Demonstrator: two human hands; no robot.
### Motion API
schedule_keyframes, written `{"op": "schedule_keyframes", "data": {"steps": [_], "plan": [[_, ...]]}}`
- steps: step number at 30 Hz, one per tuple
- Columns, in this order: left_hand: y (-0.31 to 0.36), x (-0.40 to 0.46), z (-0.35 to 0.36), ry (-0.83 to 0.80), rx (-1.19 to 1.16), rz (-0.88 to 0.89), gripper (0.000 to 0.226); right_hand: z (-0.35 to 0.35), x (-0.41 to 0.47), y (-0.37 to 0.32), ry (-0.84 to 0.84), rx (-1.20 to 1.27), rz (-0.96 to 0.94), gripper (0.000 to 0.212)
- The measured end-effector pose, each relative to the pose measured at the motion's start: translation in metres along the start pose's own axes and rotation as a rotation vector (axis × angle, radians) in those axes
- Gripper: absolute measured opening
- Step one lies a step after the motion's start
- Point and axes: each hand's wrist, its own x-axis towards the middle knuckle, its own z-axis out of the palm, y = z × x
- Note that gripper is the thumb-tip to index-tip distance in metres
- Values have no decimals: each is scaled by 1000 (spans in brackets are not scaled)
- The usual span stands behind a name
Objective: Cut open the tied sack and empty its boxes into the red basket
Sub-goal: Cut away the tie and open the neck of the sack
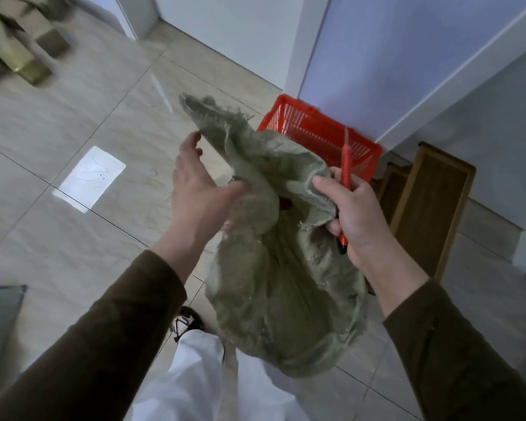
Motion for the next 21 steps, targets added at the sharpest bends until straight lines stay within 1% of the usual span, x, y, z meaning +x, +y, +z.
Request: {"op": "schedule_keyframes", "data": {"steps": [1, 2, 3, 4, 5, 6, 7, 8, 9, 10, 11, 13, 14, 15, 16, 17, 19, 20, 21], "plan": [[10, 7, 0, -4, 1, 27, 118, 1, -4, 0, -27, -15, -15, 24], [19, 14, 1, -25, -34, 7, 126, 1, -7, 1, -42, -34, -30, 28], [26, 21, 5, -52, -112, -45, 130, 0, -12, 2, -50, -50, -41, 25], [30, 28, 9, -83, -207, -108, 128, -3, -15, 2, -41, -52, -39, 18], [31, 34, 12, -116, -283, -172, 121, -6, -18, 0, -4, -42, -24, 13], [31, 37, 14, -148, -331, -229, 111, -10, -19, -2, 60, -54, 0, 14], [28, 38, 16, -172, -360, -264, 100, -17, -19, -3, 151, -169, 5, 19], [26, 36, 18, -181, -379, -269, 89, -24, -18, -3, 254, -411, -21, 27], [23, 33, 20, -178, -393, -255, 80, -30, -17, -5, 344, -694, -87, 40], [20, 30, 23, -168, -407, -238, 74, -32, -16, -8, 406, -883, -184, 57], [17, 25, 26, -159, -422, -224, 69, -28, -14, -11, 419, -932, -286, 73], [14, 16, 33, -153, -469, -185, 60, -6, -8, -16, 319, -812, -404, 95], [13, 13, 36, -157, -497, -159, 56, 7, -1, -15, 251, -803, -414, 102], [13, 10, 38, -161, -515, -136, 54, 20, 6, -13, 190, -850, -393, 105], [12, 9, 39, -163, -521, -117, 54, 29, 12, -11, 138, -878, -364, 103], [11, 8, 39, -165, -521, -108, 55, 35, 20, -10, 108, -878, -322, 90], [8, 8, 36, -175, -531, -132, 57, 36, 35, -7, 134, -780, -260, 44], [7, 9, 34, -173, -543, -150, 56, 34, 41, -5, 143, -716, -248, 28], [6, 10, 33, -171, -552, -164, 53, 32, 47, -3, 138, -675, -260, 20]]}}
